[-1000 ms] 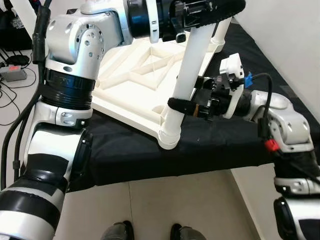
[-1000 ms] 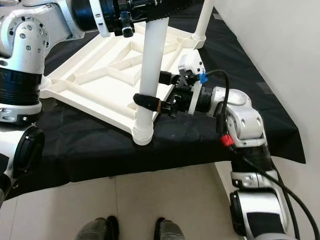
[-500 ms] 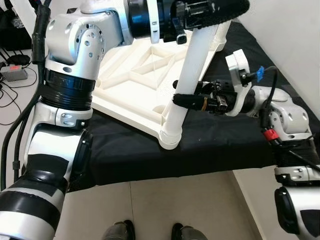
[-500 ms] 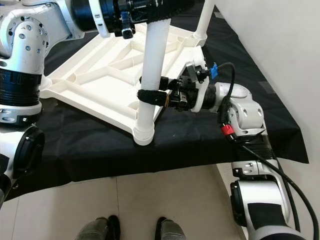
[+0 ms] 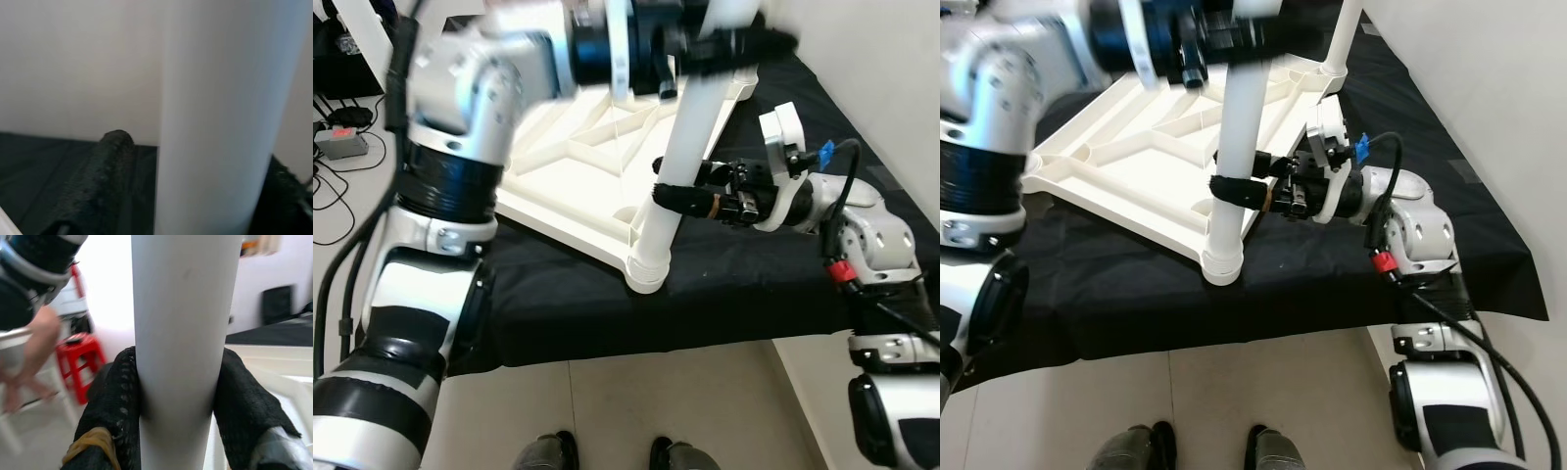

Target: Building children table

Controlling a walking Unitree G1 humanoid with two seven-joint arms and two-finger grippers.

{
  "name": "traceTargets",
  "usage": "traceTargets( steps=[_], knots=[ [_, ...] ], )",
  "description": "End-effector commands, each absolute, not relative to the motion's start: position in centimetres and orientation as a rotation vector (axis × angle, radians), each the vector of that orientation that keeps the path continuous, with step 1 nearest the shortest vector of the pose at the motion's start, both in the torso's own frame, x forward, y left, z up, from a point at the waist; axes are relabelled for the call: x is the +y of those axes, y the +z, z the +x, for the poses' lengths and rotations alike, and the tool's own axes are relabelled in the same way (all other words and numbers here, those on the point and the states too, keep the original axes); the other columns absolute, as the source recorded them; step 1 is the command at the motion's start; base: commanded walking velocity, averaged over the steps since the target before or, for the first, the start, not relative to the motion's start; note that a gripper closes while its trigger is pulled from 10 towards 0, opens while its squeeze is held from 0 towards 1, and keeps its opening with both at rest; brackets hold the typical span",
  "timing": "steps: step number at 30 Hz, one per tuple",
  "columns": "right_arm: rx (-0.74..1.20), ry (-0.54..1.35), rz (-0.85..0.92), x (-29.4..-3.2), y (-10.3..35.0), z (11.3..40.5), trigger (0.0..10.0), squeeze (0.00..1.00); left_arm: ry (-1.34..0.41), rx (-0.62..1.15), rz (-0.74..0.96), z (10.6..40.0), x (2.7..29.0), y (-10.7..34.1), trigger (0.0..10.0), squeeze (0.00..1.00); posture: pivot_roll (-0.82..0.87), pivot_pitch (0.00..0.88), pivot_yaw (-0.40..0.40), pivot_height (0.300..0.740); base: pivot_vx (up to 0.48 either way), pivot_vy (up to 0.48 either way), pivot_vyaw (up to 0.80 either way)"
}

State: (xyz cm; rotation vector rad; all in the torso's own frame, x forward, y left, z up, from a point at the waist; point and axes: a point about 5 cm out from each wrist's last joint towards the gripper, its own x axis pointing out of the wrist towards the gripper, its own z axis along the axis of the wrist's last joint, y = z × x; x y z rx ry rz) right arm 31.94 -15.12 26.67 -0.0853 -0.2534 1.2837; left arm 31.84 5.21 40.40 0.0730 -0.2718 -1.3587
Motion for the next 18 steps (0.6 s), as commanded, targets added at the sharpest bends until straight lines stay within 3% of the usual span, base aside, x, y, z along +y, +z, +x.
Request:
traceTargets(
  steps=[1,2,3,4,5,7,8,9,13,18],
  knots=[
    [-0.203,1.226,-0.134,-14.8,25.6,31.9,0.0,0.0,-1.352,-0.3,0.063,31.4,5.8,41.1,10.0,1.0,-0.02,0.204,-0.028,0.74,0.0,0.0,0.0],
    [-0.209,1.099,-0.161,-14.4,25.0,31.5,0.0,0.0,-1.305,-0.316,0.045,31.2,6.9,41.4,10.0,1.0,-0.01,0.21,-0.032,0.74,0.0,0.0,0.0],
    [-0.209,1.099,-0.161,-14.4,25.0,31.5,0.0,0.0,-1.305,-0.316,0.045,31.2,6.9,41.4,10.0,1.0,-0.01,0.21,-0.032,0.74,0.0,0.0,0.0],
    [-0.153,0.941,-0.181,-13.8,23.8,31.4,0.0,0.0,-1.255,-0.331,0.016,30.9,8.2,41.6,10.0,1.0,-0.01,0.211,-0.035,0.74,0.0,0.0,0.0],
    [-0.055,0.544,-0.247,-14.1,22.1,31.8,0.0,0.0,-1.188,-0.343,-0.021,30.5,9.9,41.5,10.0,1.0,0.0,0.216,-0.051,0.74,0.0,0.0,0.0],
    [-0.055,0.544,-0.247,-14.1,22.1,31.8,0.0,0.0,-1.188,-0.343,-0.021,30.5,9.9,41.5,10.0,1.0,0.0,0.216,-0.051,0.74,0.0,0.0,0.0],
    [-0.005,0.249,-0.301,-14.8,21.1,31.6,0.0,0.0,-1.143,-0.348,-0.042,30.2,11.0,41.3,10.0,1.0,0.0,0.21,-0.057,0.74,0.0,0.0,0.0],
    [0.061,0.145,-0.263,-14.4,19.6,30.6,0.0,0.0,-1.102,-0.342,-0.072,29.7,12.0,40.6,10.0,1.0,-0.01,0.208,-0.067,0.74,0.0,0.0,0.0],
    [0.09,0.181,-0.192,-12.2,18.1,29.9,0.0,0.0,-1.013,-0.29,-0.149,29.1,13.3,37.5,10.0,1.0,0.0,0.201,-0.073,0.74,0.0,0.0,0.0],
    [0.056,0.15,-0.223,-12.0,18.7,31.0,0.0,0.0,-0.951,-0.252,-0.213,28.2,13.5,34.7,10.0,1.0,-0.01,0.185,-0.087,0.74,0.0,0.0,0.0]
  ],
)
